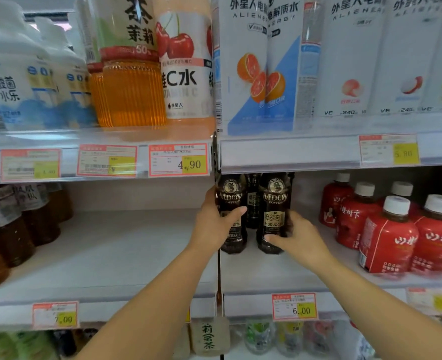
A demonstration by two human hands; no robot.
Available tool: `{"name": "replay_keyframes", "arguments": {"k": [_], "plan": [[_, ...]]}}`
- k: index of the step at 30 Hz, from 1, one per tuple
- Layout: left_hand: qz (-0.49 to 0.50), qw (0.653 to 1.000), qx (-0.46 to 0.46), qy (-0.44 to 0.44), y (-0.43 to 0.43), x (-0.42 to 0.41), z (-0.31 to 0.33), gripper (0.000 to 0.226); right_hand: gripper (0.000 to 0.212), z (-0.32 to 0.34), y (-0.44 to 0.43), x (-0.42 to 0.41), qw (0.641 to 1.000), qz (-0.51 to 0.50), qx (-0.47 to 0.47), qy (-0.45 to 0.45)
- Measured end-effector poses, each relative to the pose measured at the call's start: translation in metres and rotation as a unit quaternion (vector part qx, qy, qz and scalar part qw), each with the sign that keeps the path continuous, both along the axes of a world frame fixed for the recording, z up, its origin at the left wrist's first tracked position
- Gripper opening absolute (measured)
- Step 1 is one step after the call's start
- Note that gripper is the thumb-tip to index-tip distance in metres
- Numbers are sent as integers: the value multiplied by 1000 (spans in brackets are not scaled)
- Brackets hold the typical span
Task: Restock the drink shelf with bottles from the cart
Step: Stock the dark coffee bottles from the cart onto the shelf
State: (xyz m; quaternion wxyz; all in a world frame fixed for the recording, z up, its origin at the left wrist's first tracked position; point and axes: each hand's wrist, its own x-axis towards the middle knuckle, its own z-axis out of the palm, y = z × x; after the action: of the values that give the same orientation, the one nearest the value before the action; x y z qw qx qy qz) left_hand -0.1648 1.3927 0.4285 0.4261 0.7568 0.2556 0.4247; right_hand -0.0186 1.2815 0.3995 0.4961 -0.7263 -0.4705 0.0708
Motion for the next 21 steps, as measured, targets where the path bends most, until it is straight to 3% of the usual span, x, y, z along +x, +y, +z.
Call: {"name": "replay_keyframes", "arguments": {"k": [4, 7, 11, 21], "plan": [[-65, 991, 12, 118, 6, -15, -14, 68, 55, 2, -2, -2, 998, -7, -54, -43], [-59, 983, 26, 170, 12, -21, -24, 65, 56, 4, 1, -3, 996, -3, -68, -52], [-27, 986, 42, 161, 13, -13, -24, 54, 56, 4, 11, -7, 997, -10, -56, -47], [-2, 993, -12, 120, 25, -1, -28, 52, 53, -1, 31, -7, 998, -43, -43, -35]]}}
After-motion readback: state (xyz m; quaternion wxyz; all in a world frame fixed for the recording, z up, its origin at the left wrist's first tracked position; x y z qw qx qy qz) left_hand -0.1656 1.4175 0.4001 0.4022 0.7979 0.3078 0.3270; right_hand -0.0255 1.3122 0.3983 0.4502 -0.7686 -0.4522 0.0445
